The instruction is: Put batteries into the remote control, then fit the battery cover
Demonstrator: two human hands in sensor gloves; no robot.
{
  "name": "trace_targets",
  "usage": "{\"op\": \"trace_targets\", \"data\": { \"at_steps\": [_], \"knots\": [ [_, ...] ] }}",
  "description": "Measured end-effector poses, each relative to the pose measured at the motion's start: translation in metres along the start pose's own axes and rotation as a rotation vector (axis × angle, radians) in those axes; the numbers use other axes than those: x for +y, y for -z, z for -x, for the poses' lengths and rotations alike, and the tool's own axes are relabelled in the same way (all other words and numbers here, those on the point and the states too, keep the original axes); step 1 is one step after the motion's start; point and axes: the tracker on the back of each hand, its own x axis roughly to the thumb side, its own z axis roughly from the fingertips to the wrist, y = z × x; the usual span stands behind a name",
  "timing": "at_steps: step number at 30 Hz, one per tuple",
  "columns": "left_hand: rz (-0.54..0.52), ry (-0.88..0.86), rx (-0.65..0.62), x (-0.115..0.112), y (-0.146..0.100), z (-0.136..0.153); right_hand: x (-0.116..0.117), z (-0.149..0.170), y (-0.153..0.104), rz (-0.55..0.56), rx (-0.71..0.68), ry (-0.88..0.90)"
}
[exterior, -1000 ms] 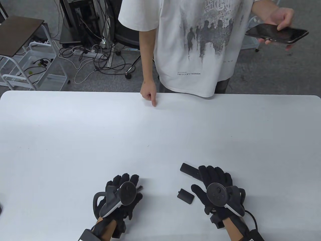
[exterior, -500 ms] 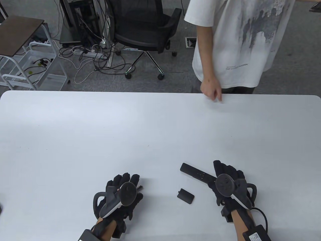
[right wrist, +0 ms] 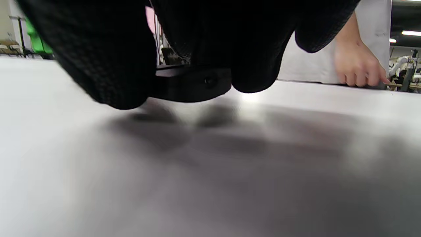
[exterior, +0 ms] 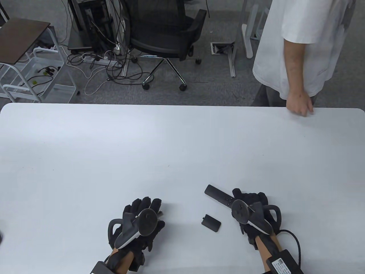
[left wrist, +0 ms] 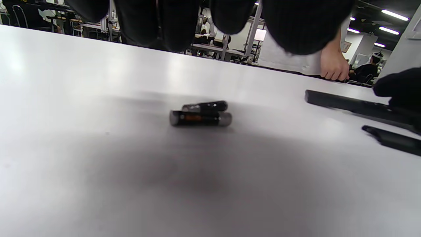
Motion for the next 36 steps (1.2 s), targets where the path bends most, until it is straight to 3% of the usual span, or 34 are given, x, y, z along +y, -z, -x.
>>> {"op": "trace_targets", "data": {
  "at_steps": [5,11,17,22,29,33,36],
  "knots": [
    [-0.068,-0.008,-0.083,0.002,-0.006,-0.013,-0.028,-0.022,-0.013,0.059,-0.124,0.189],
    [-0.176,0.069,-0.19,0.0,-0.016,-0.036,-0.038,-0.049,-0.028,-0.097,-0.337,0.472],
    [-0.281,0.075,-0.231,0.006,-0.022,-0.04,-0.037,-0.039,-0.026,-0.154,-0.363,0.698],
    [-0.265,0.02,-0.248,0.008,-0.021,-0.036,-0.035,-0.028,-0.026,-0.129,-0.342,0.926],
    [-0.261,-0.241,-0.24,0.014,-0.017,-0.021,-0.031,-0.02,-0.027,-0.07,-0.314,1.124],
    [-0.12,-0.471,-0.316,0.008,-0.012,-0.021,-0.025,-0.03,-0.027,-0.111,-0.334,1.176],
    [-0.026,-0.502,-0.343,0.001,-0.009,-0.027,-0.023,-0.037,-0.028,-0.121,-0.349,1.284]
  ]
}}
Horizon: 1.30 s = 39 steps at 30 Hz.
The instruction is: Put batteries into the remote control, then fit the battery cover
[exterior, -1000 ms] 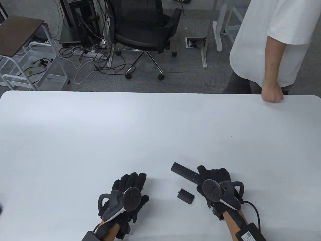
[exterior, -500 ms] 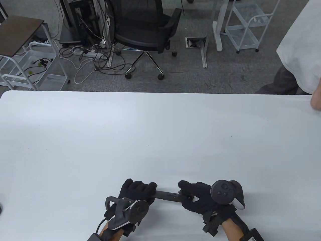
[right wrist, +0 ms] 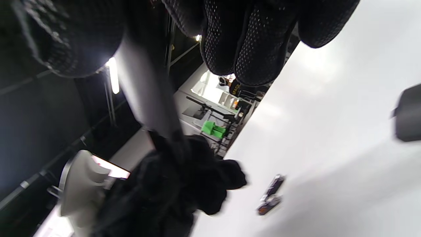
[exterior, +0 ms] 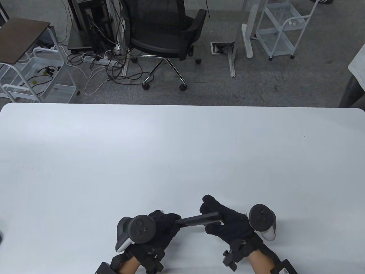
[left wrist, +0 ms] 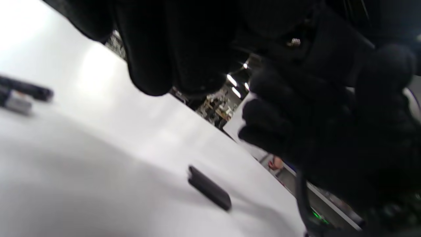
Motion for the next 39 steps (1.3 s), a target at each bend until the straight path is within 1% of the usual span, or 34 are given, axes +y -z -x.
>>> {"op": "trace_targets", "data": {
  "at_steps": [1,2,5,7,8,10,12,13,14,16,17,19,20,22,24,27,30,36,39],
  "knots": [
    [0.046,0.013,0.0,-0.004,0.001,0.0,0.001,0.0,0.0,0.024,-0.007,0.034],
    [0.061,0.013,-0.01,-0.005,0.002,0.0,0.001,0.0,0.0,0.047,-0.009,0.065],
    [0.138,-0.053,-0.005,-0.01,0.005,0.002,0.002,0.001,-0.001,0.045,-0.012,0.142],
    [0.13,-0.007,0.001,-0.01,0.005,0.002,0.002,0.0,-0.001,0.048,-0.008,0.205],
    [0.11,0.049,0.003,-0.007,0.004,0.002,0.002,0.0,-0.002,0.059,-0.01,0.228],
    [0.053,0.127,0.021,0.002,0.002,0.004,-0.004,-0.001,-0.004,0.123,-0.006,0.218],
    [-0.054,0.207,0.087,0.017,-0.002,0.012,-0.014,0.002,-0.007,0.212,0.011,0.214],
    [-0.094,0.236,0.113,0.022,-0.004,0.015,-0.016,0.002,-0.008,0.23,0.017,0.215],
    [-0.163,0.29,0.158,0.029,-0.006,0.021,-0.02,0.004,-0.01,0.272,0.026,0.222],
    [-0.257,0.4,0.241,0.038,-0.008,0.029,-0.026,0.006,-0.012,0.315,0.04,0.233],
    [-0.274,0.447,0.272,0.039,-0.008,0.032,-0.029,0.007,-0.012,0.328,0.043,0.239],
    [-0.271,0.527,0.323,0.037,-0.006,0.04,-0.031,0.007,-0.013,0.342,0.053,0.261],
    [-0.267,0.54,0.332,0.035,-0.004,0.042,-0.031,0.008,-0.013,0.343,0.055,0.263],
    [-0.211,0.583,0.345,0.023,0.005,0.044,-0.029,0.007,-0.013,0.335,0.057,0.258],
    [-0.173,0.654,0.339,0.013,0.012,0.042,-0.026,0.006,-0.012,0.326,0.058,0.246],
    [-0.143,0.776,0.323,0.001,0.022,0.037,-0.023,0.005,-0.011,0.302,0.056,0.238],
    [-0.108,0.833,0.312,-0.007,0.029,0.035,-0.021,0.005,-0.011,0.296,0.055,0.224],
    [-0.074,0.871,0.335,-0.01,0.036,0.039,-0.02,0.005,-0.01,0.293,0.057,0.227],
    [-0.061,0.895,0.359,-0.008,0.036,0.043,-0.019,0.005,-0.01,0.288,0.056,0.228]
  ]
}}
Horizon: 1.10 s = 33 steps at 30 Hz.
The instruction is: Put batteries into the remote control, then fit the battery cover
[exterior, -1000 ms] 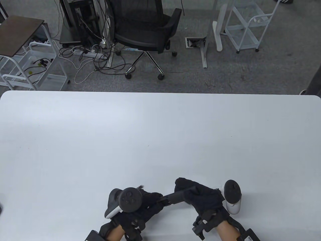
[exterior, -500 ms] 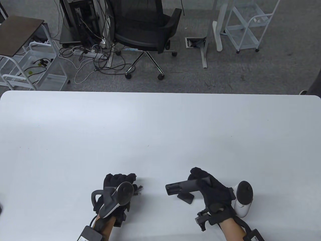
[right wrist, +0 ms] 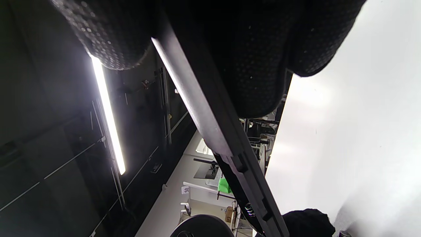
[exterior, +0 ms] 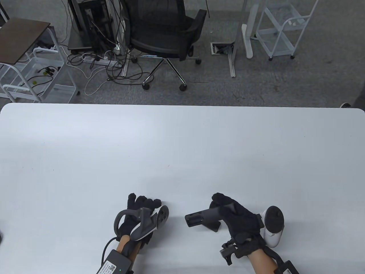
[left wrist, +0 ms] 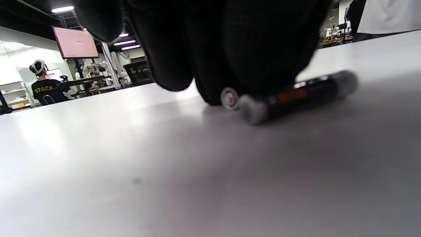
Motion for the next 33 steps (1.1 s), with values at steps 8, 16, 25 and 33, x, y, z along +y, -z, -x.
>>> {"op": "trace_targets", "data": {
  "at_steps": [8,16,25,33],
  "knots": [
    [0.011,0.02,0.004,-0.002,0.003,0.008,0.001,0.001,0.0,-0.001,0.004,0.001],
    [-0.053,-0.089,-0.048,0.011,-0.005,0.009,-0.003,0.004,0.001,0.032,0.034,0.005],
    [-0.299,-0.384,-0.261,0.061,-0.052,-0.013,-0.004,0.009,0.002,0.062,0.085,-0.011],
    [-0.388,-0.254,-0.308,0.075,-0.075,-0.045,0.005,0.011,0.001,0.037,0.125,-0.017]
  ]
}}
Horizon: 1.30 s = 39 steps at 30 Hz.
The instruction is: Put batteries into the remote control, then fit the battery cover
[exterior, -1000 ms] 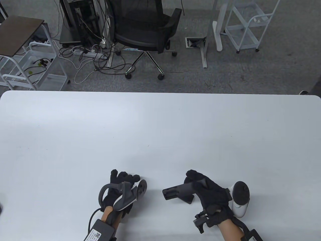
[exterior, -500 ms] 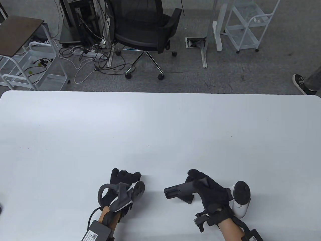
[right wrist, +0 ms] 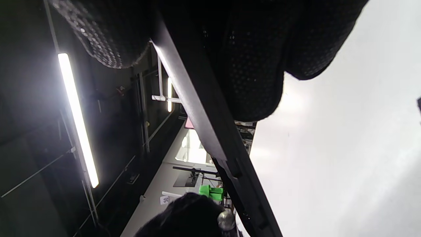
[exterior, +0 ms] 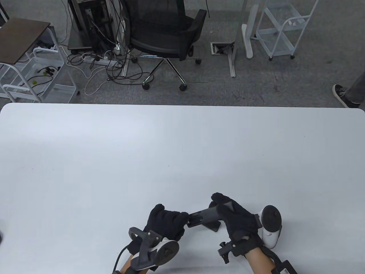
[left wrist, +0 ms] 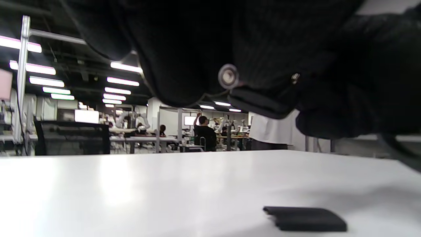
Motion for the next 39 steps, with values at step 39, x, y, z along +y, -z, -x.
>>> {"op": "trace_targets", "data": {
  "at_steps": [39],
  "knots": [
    [0.152,-0.45,-0.067,-0.016,-0.002,0.016,0.004,0.011,0.007,-0.25,0.078,0.209]
  ]
}}
